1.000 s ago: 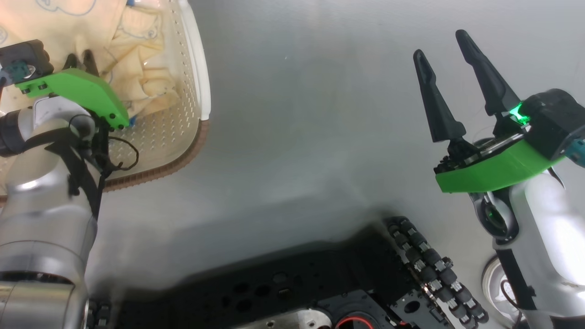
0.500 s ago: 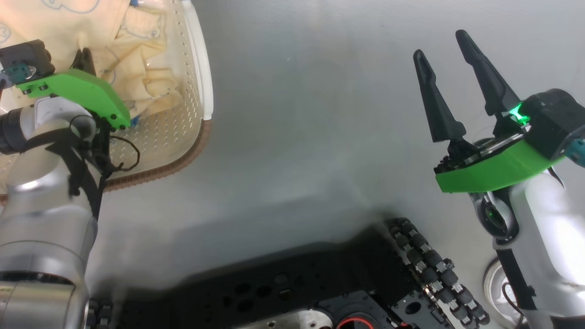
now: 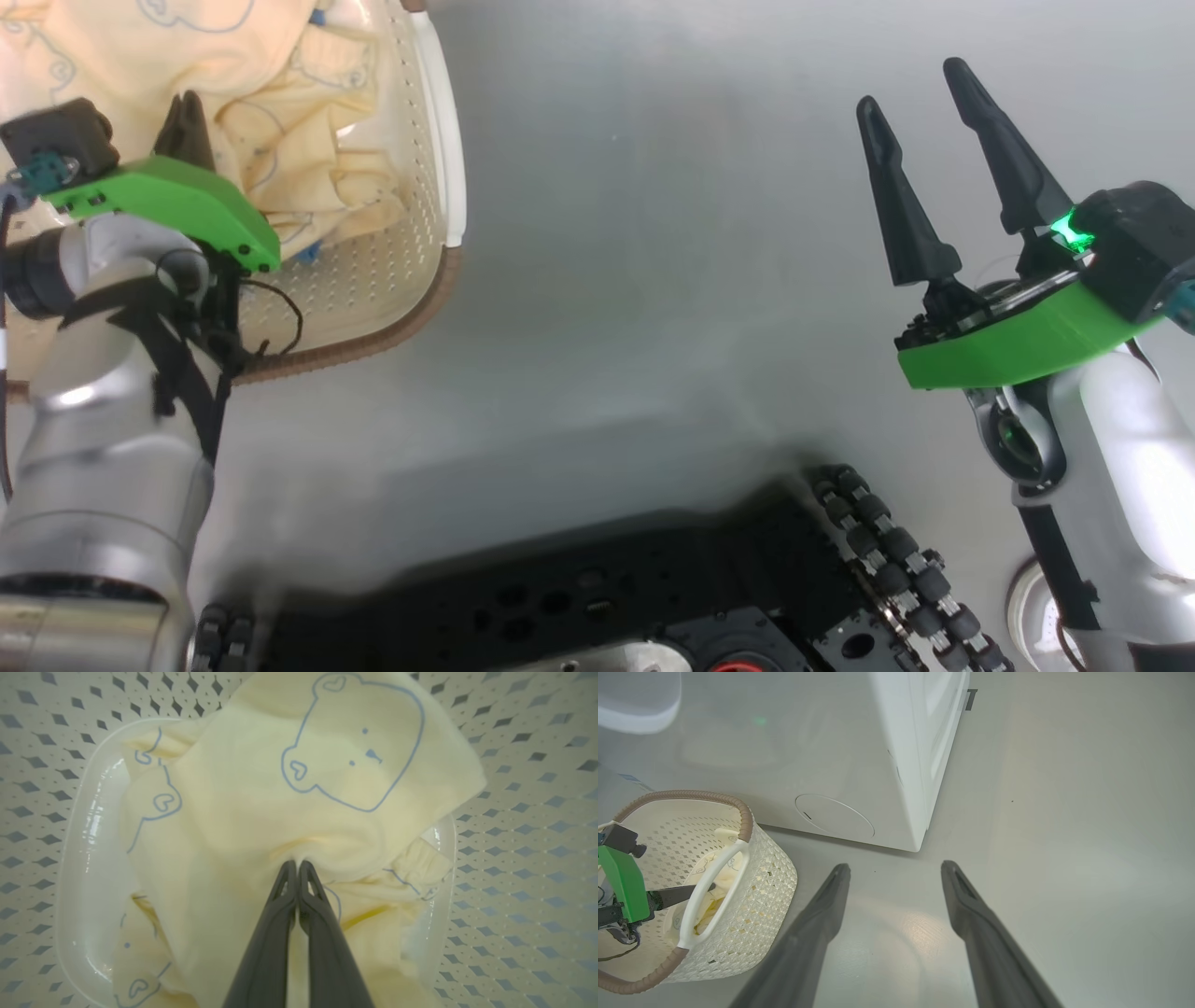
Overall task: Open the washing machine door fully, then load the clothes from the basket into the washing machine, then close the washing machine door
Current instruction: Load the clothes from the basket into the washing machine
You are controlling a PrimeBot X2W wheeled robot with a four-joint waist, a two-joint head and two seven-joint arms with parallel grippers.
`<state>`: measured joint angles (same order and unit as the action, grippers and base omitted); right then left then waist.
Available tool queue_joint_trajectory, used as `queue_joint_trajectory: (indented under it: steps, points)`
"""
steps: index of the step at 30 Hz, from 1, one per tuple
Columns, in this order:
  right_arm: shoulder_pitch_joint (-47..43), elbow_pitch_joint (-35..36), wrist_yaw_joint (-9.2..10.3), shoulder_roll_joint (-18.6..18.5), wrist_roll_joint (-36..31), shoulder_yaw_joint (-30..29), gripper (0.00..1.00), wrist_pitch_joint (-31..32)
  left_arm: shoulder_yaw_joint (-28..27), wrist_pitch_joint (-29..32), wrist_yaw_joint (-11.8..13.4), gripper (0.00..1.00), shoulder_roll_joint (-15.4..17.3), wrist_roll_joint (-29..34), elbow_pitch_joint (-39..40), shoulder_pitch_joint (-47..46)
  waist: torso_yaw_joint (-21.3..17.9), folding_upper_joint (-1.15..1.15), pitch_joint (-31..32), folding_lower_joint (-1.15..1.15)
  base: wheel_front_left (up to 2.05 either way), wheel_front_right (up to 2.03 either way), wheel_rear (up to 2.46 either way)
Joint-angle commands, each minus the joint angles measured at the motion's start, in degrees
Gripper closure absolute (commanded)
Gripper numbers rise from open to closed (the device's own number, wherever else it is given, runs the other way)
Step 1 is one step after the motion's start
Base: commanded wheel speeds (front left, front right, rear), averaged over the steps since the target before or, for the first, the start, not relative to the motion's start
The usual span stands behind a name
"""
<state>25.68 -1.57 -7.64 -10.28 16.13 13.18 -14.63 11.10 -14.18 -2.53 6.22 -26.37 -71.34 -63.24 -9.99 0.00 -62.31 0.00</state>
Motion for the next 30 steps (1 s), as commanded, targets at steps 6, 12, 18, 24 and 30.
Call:
queue_joint_trajectory:
  steps: [6,12,18,24,30]
  points:
    - [-2.88,0.92,0.15,-0.81,0.00,0.07,0.00,-0.37,-2.67,-0.80,0.19,1.00,1.15,0.15,8.81,8.65,1.94,0.00,3.02,0.00,0.00,0.00,0.00]
    - [-3.37,0.47,0.15,-0.94,-0.13,-0.24,0.00,-0.37,-5.03,-0.81,0.63,1.00,0.42,1.68,17.84,15.43,3.33,0.00,6.90,0.00,0.00,0.00,0.00]
    - [-4.55,-0.19,0.15,-1.13,-0.20,-0.81,0.00,-0.37,-6.89,-0.81,0.60,1.00,-0.83,3.74,25.10,22.08,5.12,0.00,12.17,0.00,0.00,0.00,0.00]
    - [-6.18,-0.90,0.15,-1.18,-0.14,-0.85,0.00,-0.37,-7.83,-0.81,0.29,1.00,-1.86,5.18,29.35,27.35,6.36,0.00,17.56,0.00,0.00,0.00,0.00]
    - [-9.00,-1.88,0.15,-0.78,-0.09,-1.25,0.00,-0.37,-8.52,-0.82,0.07,1.00,-2.69,6.31,34.06,33.61,7.35,0.00,24.55,0.00,0.00,0.00,0.00]
